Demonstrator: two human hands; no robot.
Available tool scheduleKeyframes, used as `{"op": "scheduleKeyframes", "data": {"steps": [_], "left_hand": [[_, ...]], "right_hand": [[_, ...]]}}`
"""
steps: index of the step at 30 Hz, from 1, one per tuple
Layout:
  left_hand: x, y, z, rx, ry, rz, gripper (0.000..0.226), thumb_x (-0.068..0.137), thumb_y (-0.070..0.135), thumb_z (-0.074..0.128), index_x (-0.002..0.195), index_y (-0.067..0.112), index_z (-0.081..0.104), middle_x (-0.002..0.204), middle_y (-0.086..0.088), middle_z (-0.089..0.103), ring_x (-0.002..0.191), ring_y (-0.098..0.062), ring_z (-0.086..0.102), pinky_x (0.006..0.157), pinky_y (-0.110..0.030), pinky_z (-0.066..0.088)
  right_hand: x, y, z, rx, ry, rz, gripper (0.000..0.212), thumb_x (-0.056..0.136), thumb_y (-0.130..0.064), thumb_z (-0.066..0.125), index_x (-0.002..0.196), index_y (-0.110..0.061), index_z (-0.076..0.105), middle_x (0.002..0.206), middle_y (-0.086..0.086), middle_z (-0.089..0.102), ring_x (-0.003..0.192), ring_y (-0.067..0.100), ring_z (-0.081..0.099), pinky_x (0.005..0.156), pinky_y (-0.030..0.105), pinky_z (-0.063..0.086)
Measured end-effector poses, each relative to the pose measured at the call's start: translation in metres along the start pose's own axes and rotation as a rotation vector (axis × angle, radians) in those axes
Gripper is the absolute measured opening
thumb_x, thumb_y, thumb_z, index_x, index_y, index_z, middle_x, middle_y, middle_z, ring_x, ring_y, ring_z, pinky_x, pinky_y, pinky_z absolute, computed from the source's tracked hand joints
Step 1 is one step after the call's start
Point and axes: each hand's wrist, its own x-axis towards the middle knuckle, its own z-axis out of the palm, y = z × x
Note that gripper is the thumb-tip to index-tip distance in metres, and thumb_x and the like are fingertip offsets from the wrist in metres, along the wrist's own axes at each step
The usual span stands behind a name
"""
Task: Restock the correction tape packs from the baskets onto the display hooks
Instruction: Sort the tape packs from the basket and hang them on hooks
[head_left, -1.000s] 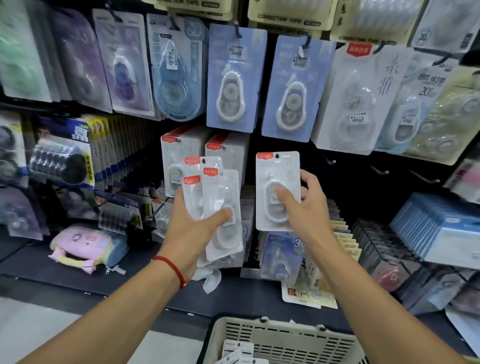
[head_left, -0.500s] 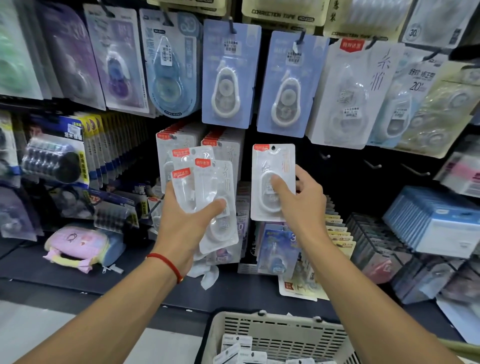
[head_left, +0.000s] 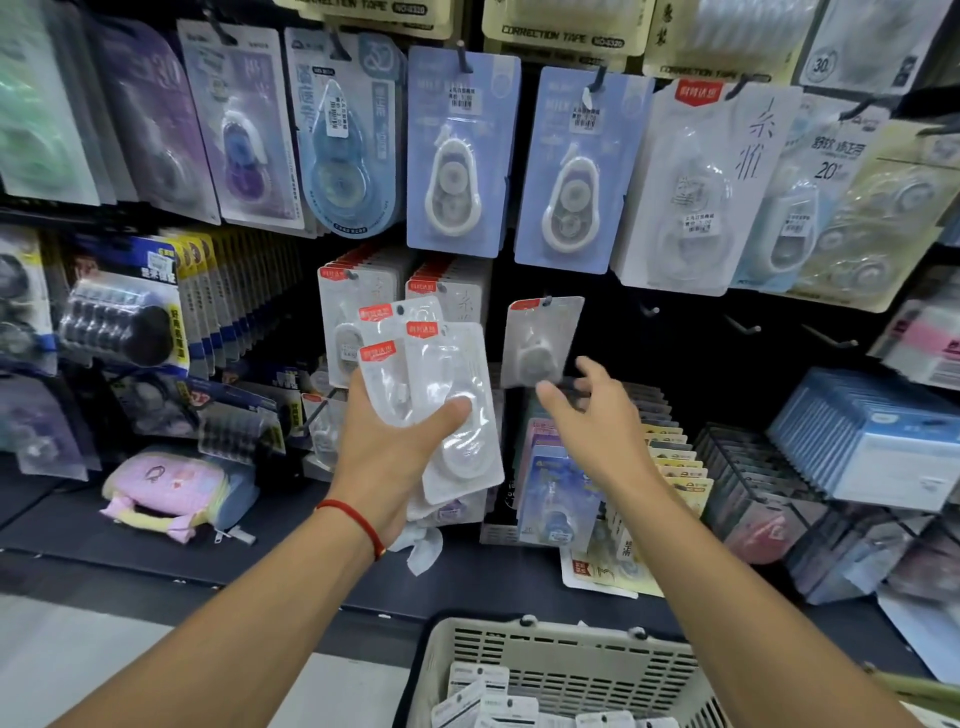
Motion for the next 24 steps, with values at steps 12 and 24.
{"op": "scheduleKeyframes", "data": {"steps": [12, 24], "left_hand": [[0.002, 0.005, 0.005, -0.146, -0.101, -0.189, 0.07, 0.093, -0.018, 0.057, 0.149, 0.02, 0.046, 0.136, -0.015, 0.067, 0.124, -0.036, 0.067, 0.106, -0.059, 0.052], [0.005, -0.005, -0.005, 0.051, 0.036, 0.031, 0.056, 0.086, 0.014, 0.085, 0.128, 0.038, 0.057, 0.113, 0.015, 0.077, 0.104, -0.008, 0.075, 0.092, -0.038, 0.06]], "right_hand": [[-0.019, 0.001, 0.013, 0.502, -0.072, -0.038, 0.029, 0.09, -0.034, 0.078, 0.113, -0.025, 0.062, 0.11, -0.003, 0.075, 0.101, 0.017, 0.074, 0.083, 0.035, 0.059], [-0.007, 0.005, 0.003, 0.509, 0.116, -0.072, 0.032, 0.096, -0.036, 0.074, 0.125, -0.026, 0.064, 0.111, -0.011, 0.074, 0.1, 0.006, 0.072, 0.086, 0.031, 0.058]]}}
